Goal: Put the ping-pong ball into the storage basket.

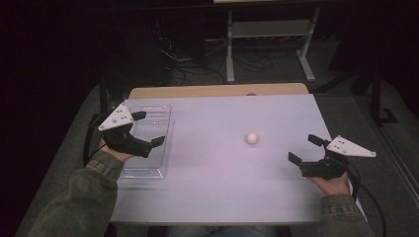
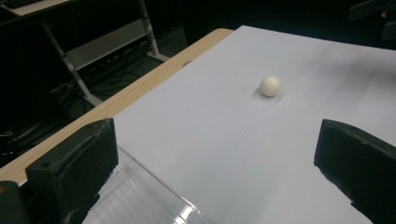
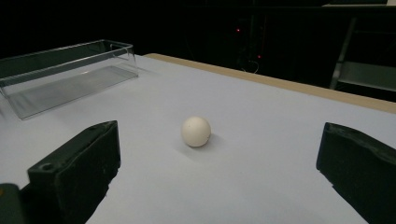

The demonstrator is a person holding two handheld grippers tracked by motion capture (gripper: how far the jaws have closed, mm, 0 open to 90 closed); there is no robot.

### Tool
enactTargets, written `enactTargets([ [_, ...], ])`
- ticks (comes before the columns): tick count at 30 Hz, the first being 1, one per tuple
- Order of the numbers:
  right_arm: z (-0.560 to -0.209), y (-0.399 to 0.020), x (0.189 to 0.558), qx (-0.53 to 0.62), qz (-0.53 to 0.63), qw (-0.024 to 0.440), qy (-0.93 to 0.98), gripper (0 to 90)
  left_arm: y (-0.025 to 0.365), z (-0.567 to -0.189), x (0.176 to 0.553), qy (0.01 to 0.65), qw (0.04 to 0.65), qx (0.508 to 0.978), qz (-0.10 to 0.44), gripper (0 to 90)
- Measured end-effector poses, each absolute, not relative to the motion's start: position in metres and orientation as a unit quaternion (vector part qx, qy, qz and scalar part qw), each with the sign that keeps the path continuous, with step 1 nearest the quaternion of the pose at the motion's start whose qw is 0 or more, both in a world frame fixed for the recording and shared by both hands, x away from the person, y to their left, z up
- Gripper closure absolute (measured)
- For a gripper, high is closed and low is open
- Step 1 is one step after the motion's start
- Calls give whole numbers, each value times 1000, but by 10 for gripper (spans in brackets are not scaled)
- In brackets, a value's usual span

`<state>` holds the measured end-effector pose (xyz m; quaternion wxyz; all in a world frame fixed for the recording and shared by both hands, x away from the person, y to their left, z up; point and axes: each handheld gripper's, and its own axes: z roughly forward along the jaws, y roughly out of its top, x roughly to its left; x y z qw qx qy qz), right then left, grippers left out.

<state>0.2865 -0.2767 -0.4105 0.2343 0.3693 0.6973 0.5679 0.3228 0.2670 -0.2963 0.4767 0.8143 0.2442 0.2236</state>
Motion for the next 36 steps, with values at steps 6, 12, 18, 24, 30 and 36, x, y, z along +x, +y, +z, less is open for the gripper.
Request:
enactTargets([
  [6, -411, -277, 287, 369, 568, 234, 698, 0, 260, -293, 329, 235, 468, 824, 216, 0],
  [12, -411, -277, 286, 369, 568, 233, 698, 0, 251, -290, 336, 229, 463, 831, 206, 0],
  [18, -410, -277, 286, 368, 568, 232, 698, 0, 245, -289, 341, 221, 455, 839, 202, 0],
  [24, -411, -277, 286, 369, 568, 233, 698, 0, 235, -288, 346, 207, 447, 848, 195, 0],
  [30, -411, -277, 286, 369, 568, 233, 698, 0, 227, -283, 350, 195, 442, 855, 191, 0],
  [36, -411, -278, 286, 369, 568, 235, 697, 0, 223, -277, 357, 184, 437, 859, 192, 0],
])
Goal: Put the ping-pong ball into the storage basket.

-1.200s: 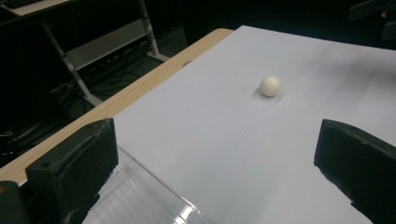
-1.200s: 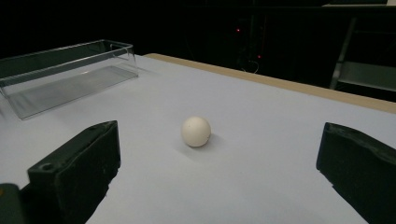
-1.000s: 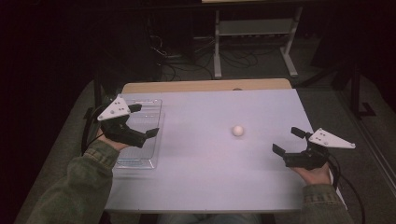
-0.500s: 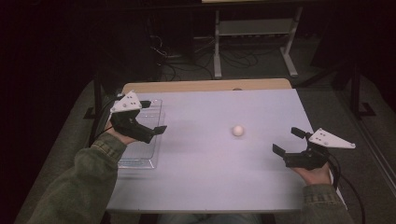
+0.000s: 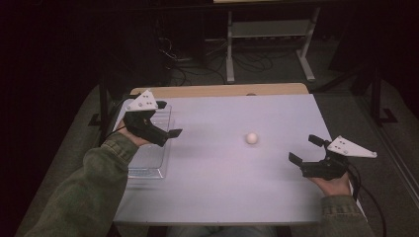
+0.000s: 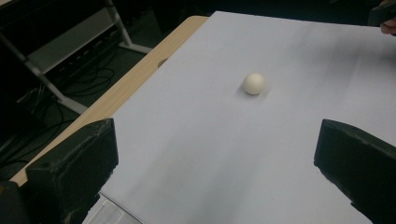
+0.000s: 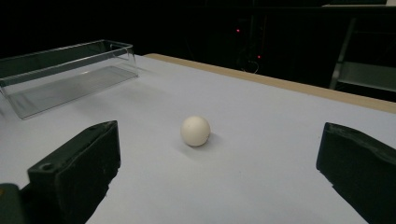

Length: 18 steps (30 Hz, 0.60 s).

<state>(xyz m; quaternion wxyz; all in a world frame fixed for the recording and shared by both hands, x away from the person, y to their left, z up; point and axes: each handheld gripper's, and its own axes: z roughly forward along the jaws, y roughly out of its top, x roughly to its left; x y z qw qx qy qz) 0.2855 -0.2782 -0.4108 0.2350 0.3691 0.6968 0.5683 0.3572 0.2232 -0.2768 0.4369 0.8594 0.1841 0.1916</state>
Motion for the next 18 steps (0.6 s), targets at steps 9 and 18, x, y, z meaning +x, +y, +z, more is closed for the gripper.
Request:
enactTargets([
  [9, -411, -279, 285, 370, 568, 234, 696, 0, 209, -271, 369, 161, 414, 877, 184, 0],
  [18, -411, -280, 284, 371, 568, 233, 697, 0, 201, -272, 380, 146, 389, 893, 172, 0],
])
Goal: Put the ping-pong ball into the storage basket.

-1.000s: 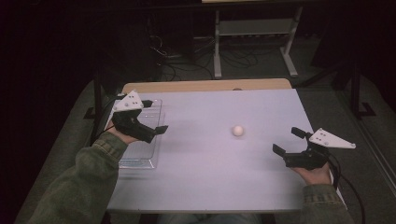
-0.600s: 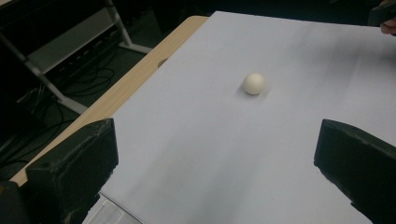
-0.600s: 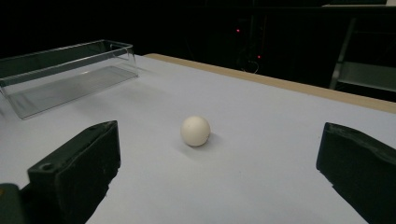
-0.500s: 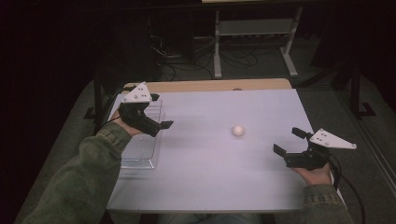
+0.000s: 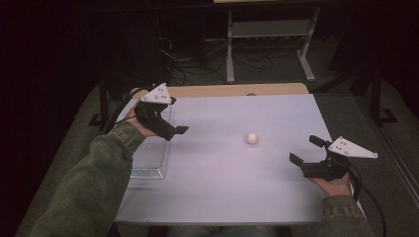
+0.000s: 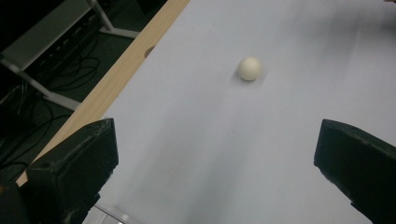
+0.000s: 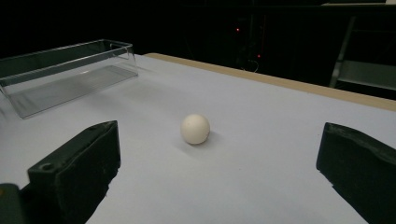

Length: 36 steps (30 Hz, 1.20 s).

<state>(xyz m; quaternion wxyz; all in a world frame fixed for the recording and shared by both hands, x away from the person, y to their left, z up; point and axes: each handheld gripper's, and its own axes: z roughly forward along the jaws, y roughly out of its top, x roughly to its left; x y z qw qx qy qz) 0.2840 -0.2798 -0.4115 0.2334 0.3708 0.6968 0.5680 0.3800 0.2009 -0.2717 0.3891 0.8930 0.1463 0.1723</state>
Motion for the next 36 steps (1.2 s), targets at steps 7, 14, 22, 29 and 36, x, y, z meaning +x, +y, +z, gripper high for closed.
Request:
enactTargets([
  [7, -412, -280, 284, 371, 567, 232, 698, 0, 196, -272, 387, 143, 381, 899, 165, 0],
  [14, -412, -280, 284, 371, 568, 231, 697, 0, 190, -271, 394, 140, 369, 905, 161, 0],
  [22, -413, -280, 284, 374, 566, 229, 698, 0, 172, -268, 400, 120, 352, 916, 151, 0],
  [29, -412, -280, 283, 372, 567, 229, 698, 0, 160, -270, 403, 105, 336, 925, 142, 0],
  [36, -412, -281, 282, 373, 566, 229, 698, 0, 153, -273, 408, 101, 327, 929, 137, 0],
])
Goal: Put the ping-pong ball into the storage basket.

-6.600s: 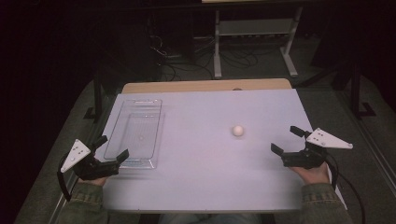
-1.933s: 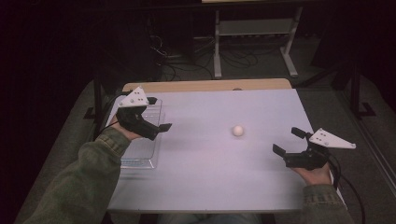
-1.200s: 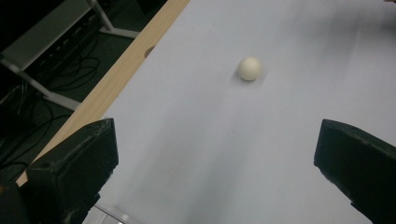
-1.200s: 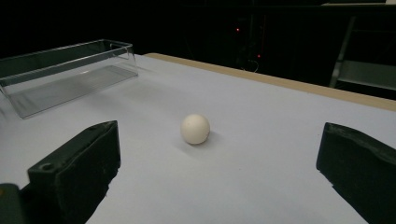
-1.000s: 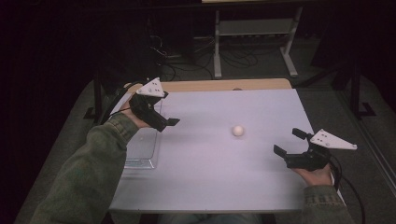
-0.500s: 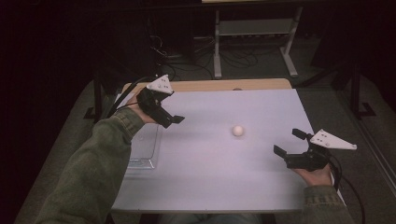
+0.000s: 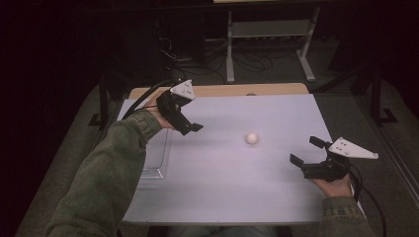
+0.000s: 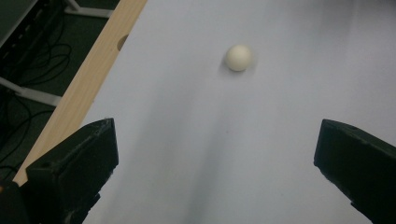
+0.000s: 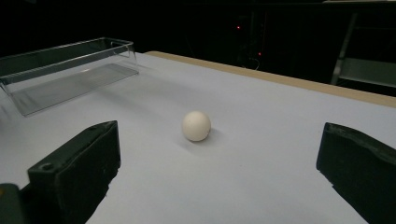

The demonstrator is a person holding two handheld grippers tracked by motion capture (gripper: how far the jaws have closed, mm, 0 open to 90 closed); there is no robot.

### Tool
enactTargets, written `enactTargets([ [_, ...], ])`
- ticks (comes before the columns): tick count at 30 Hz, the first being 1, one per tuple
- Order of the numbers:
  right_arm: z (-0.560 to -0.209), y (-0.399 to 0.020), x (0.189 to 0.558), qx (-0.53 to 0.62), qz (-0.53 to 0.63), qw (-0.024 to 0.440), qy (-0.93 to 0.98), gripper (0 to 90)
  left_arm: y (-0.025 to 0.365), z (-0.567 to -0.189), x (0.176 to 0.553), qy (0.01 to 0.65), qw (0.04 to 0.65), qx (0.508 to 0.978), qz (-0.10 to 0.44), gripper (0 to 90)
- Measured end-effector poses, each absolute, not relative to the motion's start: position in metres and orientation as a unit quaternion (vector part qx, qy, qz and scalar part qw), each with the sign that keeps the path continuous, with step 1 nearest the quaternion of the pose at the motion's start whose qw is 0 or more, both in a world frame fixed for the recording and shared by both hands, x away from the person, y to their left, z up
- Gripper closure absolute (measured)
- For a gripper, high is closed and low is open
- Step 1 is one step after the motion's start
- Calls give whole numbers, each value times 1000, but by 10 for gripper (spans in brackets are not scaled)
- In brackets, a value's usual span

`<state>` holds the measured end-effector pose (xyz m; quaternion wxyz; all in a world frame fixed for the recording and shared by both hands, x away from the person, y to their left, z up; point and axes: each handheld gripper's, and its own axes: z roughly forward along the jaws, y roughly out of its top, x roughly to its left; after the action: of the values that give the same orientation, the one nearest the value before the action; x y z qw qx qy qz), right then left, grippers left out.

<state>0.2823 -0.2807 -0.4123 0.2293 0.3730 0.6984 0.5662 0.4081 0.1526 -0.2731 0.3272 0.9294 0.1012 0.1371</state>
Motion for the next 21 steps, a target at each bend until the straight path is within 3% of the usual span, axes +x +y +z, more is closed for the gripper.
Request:
enactTargets([
  [21, -413, -282, 282, 373, 565, 227, 700, 0, 135, -290, 425, 92, 311, 939, 118, 0],
])
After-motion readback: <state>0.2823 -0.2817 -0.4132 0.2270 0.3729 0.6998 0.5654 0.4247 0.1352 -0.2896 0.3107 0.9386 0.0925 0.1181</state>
